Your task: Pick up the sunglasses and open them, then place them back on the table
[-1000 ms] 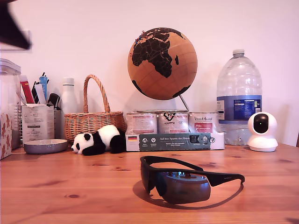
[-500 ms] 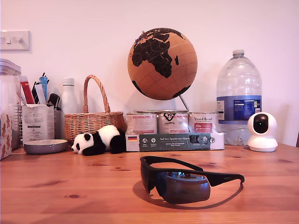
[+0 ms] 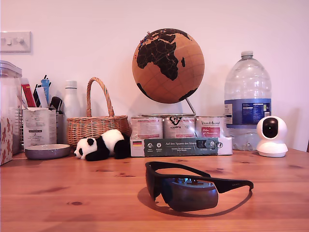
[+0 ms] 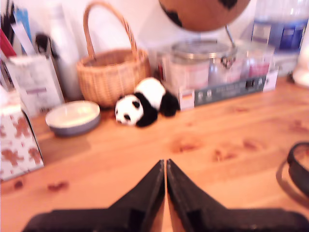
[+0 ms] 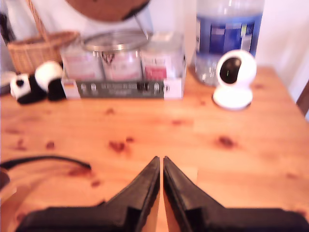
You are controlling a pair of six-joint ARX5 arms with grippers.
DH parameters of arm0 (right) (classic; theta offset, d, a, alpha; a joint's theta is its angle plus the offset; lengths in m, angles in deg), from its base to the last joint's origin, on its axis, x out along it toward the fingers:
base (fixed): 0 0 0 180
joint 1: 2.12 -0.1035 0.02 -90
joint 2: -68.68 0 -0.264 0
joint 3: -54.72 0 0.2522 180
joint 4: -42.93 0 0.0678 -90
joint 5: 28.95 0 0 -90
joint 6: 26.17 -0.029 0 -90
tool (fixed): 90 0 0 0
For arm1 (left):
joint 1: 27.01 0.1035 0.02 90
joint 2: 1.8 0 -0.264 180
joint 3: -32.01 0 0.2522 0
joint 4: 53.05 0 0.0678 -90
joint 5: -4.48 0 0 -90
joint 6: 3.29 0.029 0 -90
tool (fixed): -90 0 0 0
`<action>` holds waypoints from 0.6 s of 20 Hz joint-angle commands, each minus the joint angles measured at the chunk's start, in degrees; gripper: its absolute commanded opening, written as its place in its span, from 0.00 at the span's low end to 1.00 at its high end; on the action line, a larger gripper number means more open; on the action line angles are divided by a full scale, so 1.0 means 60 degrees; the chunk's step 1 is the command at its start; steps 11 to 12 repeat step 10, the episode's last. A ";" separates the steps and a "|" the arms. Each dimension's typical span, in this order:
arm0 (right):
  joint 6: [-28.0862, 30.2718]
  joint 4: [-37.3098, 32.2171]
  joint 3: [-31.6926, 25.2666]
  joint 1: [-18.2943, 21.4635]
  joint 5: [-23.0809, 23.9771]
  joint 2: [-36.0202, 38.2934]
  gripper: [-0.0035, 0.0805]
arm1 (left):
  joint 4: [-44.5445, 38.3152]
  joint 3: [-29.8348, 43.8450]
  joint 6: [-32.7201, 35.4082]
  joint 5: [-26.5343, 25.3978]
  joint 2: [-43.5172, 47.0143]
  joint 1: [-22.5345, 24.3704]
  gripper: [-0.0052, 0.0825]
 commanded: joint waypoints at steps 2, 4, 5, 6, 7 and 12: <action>-0.0069 0.0521 -0.0029 -0.0055 -0.0018 -0.0047 0.03 | 0.0404 0.0226 -0.0040 0.0022 -0.0015 0.0022 0.03; -0.0069 0.1016 -0.0029 -0.0055 -0.0018 -0.0047 0.03 | 0.0776 0.0226 -0.0036 0.0022 -0.0015 0.0022 0.03; -0.0069 0.1275 -0.0029 -0.0055 -0.0018 -0.0047 0.03 | 0.0973 0.0226 -0.0036 0.0022 -0.0015 0.0022 0.03; -0.0069 0.1530 -0.0029 -0.0055 -0.0018 -0.0047 0.03 | 0.1162 0.0226 -0.0036 0.0022 -0.0015 0.0022 0.03; -0.0069 0.1774 -0.0029 -0.0055 -0.0018 -0.0047 0.03 | 0.1337 0.0226 -0.0036 0.0022 -0.0015 0.0022 0.03; -0.0073 0.2364 -0.0029 -0.0055 -0.0018 -0.0047 0.03 | 0.1843 0.0226 -0.0040 0.0022 -0.0015 0.0022 0.03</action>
